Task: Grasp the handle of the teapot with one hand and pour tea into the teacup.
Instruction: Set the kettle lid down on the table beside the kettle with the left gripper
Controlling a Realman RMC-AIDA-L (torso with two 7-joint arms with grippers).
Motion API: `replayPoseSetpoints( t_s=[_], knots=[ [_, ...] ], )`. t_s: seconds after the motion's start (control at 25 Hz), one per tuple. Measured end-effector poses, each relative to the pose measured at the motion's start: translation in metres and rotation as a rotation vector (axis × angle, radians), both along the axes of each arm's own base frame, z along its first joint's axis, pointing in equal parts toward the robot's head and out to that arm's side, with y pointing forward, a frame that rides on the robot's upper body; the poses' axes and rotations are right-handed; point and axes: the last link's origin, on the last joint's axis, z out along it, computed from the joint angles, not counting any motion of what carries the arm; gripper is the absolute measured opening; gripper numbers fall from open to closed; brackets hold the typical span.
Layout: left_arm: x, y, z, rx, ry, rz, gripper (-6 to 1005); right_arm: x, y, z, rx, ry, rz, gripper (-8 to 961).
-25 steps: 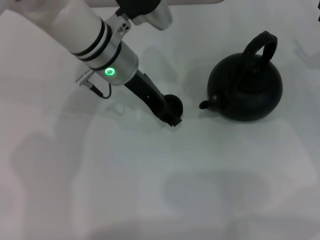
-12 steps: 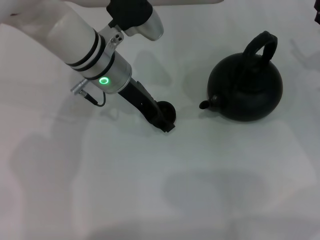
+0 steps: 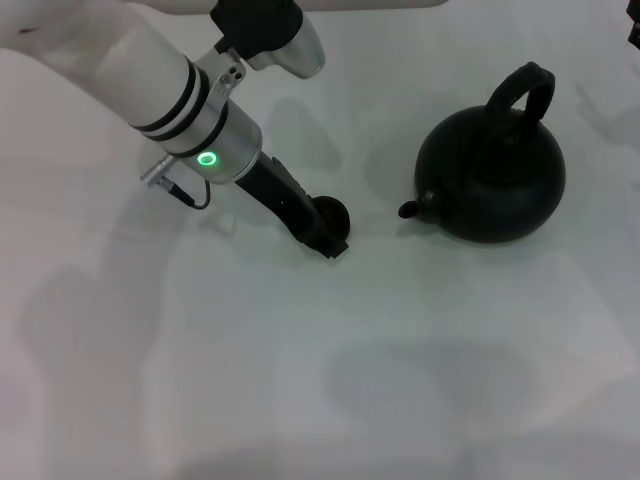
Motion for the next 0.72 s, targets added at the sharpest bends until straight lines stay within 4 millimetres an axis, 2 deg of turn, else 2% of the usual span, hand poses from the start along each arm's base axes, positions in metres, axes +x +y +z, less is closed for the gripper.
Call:
replayPoseSetpoints(
  t_s=[0.72],
  knots=[
    [0.0017,0.0013,0.0018,0.001,0.012,0.017,706,-0.0005,-0.0081,0.0058,0.024,0.011,0.031,877]
  ],
)
